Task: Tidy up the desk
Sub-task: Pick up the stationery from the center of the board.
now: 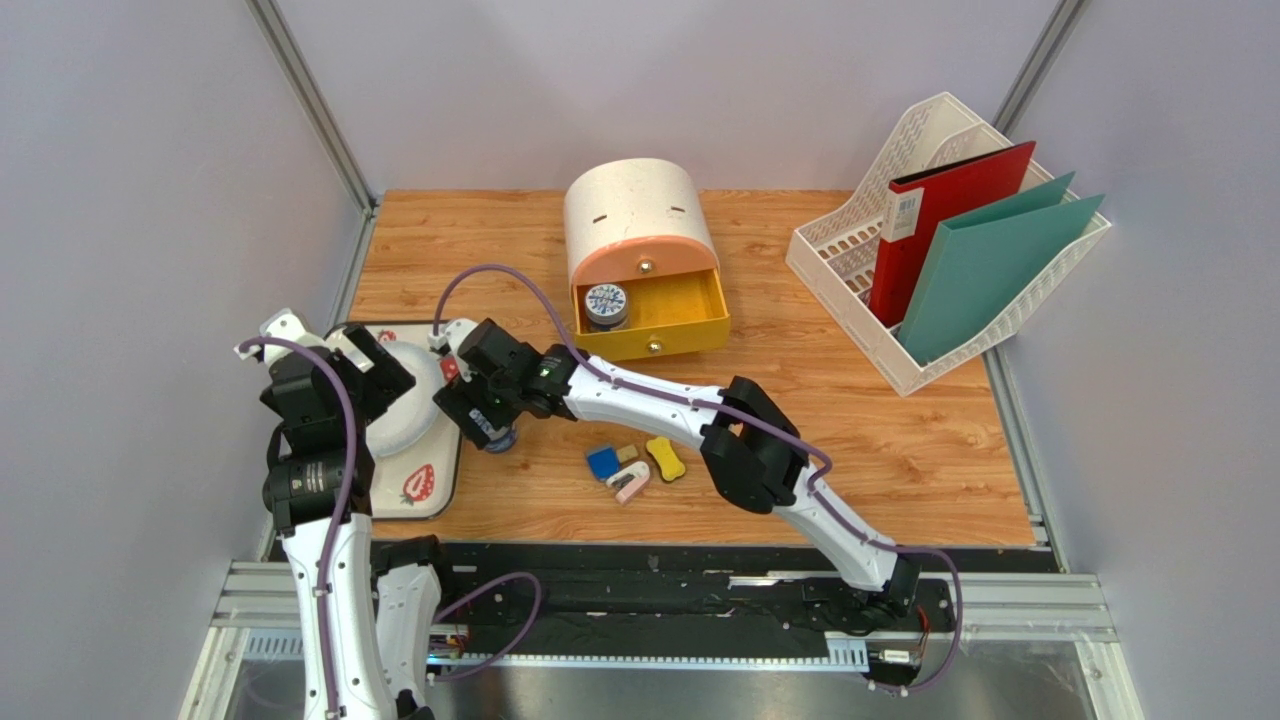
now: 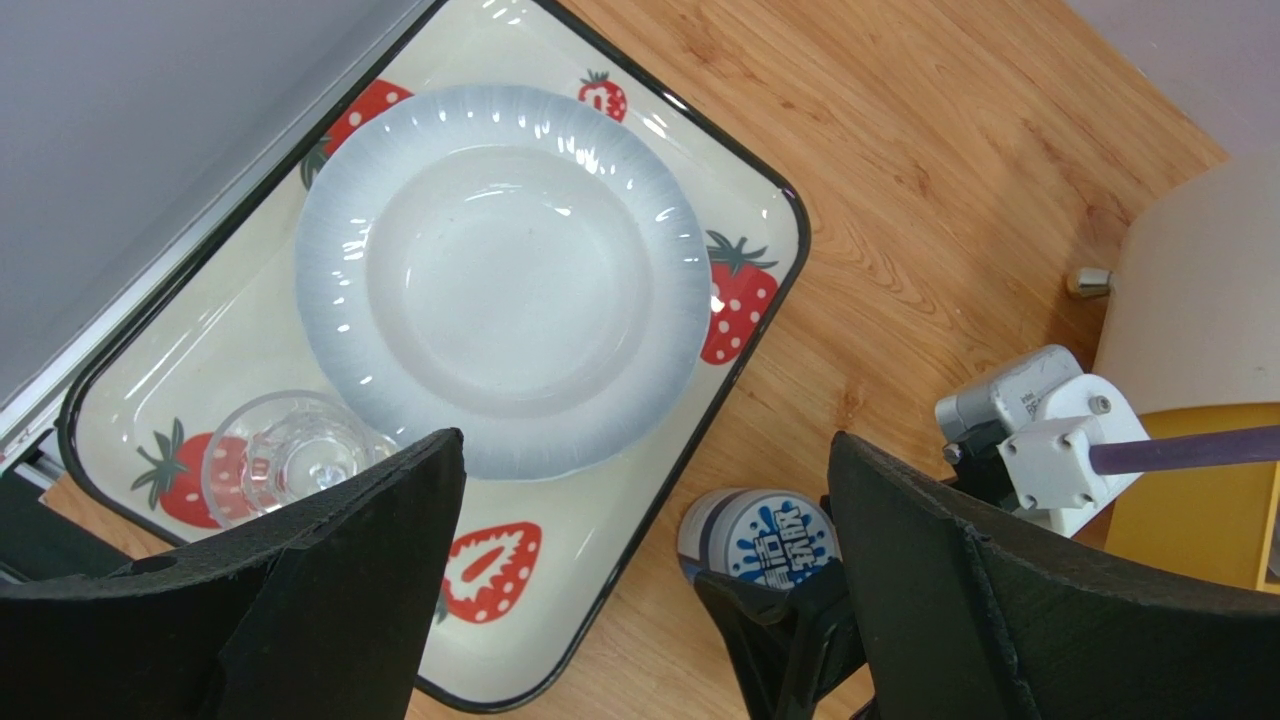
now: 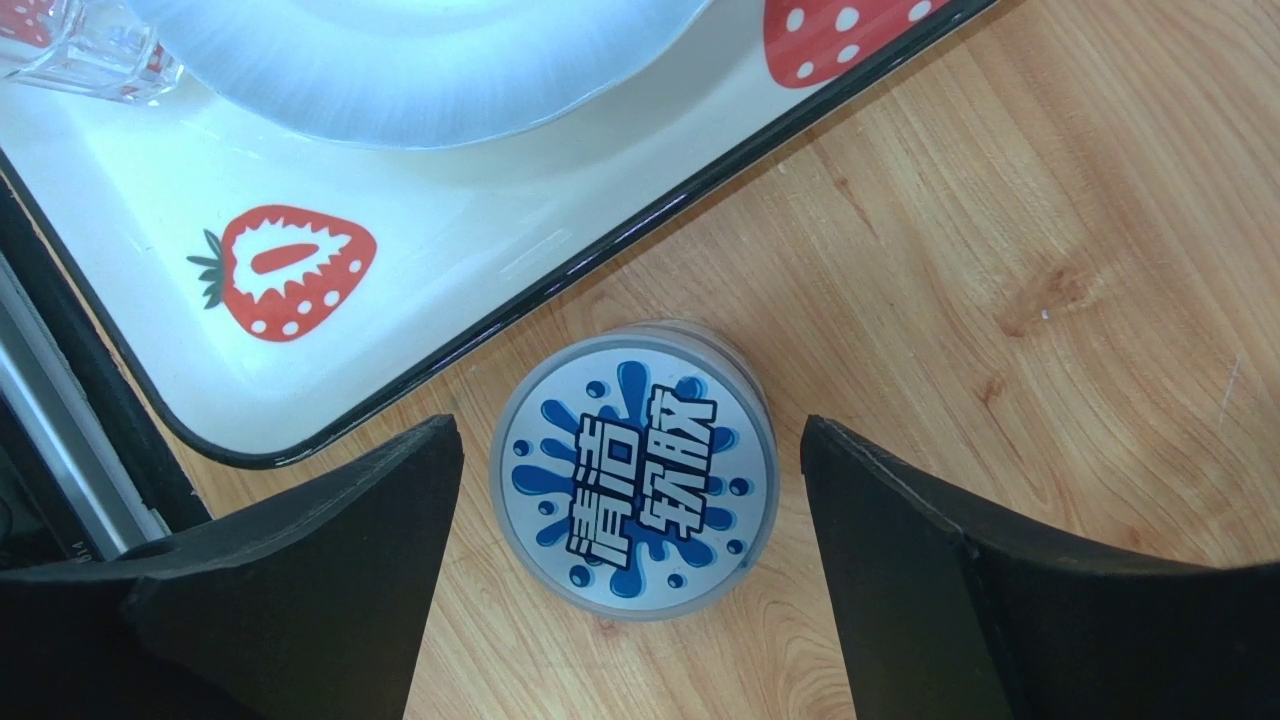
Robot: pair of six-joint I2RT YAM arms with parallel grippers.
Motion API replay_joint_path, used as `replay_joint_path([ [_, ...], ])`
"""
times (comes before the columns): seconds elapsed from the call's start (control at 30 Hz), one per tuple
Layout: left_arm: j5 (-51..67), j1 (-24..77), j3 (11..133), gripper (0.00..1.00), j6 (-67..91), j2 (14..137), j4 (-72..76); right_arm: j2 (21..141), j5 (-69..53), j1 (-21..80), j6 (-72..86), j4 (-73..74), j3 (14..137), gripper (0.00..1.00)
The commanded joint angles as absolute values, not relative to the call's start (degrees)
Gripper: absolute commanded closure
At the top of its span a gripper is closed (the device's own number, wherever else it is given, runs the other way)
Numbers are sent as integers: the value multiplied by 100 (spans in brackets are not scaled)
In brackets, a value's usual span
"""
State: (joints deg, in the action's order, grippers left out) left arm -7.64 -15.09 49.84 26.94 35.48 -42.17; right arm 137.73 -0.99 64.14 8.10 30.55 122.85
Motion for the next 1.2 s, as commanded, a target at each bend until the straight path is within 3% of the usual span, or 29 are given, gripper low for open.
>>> replay_joint_path([
  [0.0, -756, -1573, 5115, 1, 2742, 3498, -4131, 13860, 0, 6460, 809, 2945, 12560, 13],
  [0.13, -747, -1564, 5107, 1, 2733, 3498, -4122, 13834, 255, 6460, 835, 2918, 12437, 16],
  [0.2, -747, -1565, 5106, 1, 2733, 3498, -4122, 13808, 333, 6469, 826, 2927, 12375, 24],
  [0.47, -677, -1564, 5089, 1, 2716, 3498, -4078, 13685, 510, 6451, 791, 3076, 12182, 39],
  [0.6, -598, -1573, 5063, 1, 2707, 3498, -4043, 13571, 519, 6460, 756, 3103, 12024, 25],
  [0.7, -589, -1573, 5063, 1, 2707, 3498, -4034, 13500, 449, 6460, 738, 3032, 11944, 21],
  [1.17, -615, -1573, 5063, 1, 2698, 3498, -4052, 13561, 519, 6451, 624, 3040, 12207, 15],
])
